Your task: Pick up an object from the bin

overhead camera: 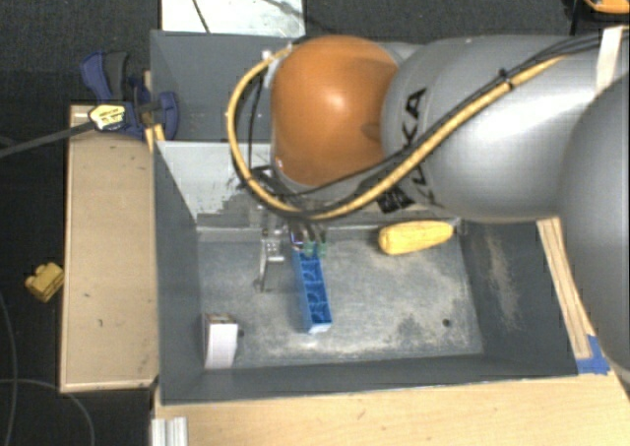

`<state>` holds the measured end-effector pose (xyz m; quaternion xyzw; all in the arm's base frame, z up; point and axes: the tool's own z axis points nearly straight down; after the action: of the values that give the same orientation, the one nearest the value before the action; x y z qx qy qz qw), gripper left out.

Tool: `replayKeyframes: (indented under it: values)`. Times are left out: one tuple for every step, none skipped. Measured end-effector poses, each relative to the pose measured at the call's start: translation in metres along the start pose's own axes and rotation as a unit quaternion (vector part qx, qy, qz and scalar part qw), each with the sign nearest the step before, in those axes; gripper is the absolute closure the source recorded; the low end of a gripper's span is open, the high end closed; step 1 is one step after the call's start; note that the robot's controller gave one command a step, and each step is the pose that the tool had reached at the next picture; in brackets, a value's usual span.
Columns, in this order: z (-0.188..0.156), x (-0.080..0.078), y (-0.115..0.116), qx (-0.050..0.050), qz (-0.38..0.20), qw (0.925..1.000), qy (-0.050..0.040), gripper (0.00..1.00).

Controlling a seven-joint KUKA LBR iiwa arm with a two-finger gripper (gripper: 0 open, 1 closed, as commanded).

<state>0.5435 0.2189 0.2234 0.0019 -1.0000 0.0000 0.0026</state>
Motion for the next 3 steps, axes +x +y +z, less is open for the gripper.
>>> replayKeyframes:
  values:
    - [-0.005, -0.002, -0.001, -0.001, 0.003, 1.0000, -0.0040, 0.00]
    - [0.057, -0.006, -0.048, 0.000, -0.187, 0.9824, -0.0058, 0.00]
    - [0.068, -0.001, -0.071, 0.000, -0.291, 0.9568, -0.0026, 0.00]
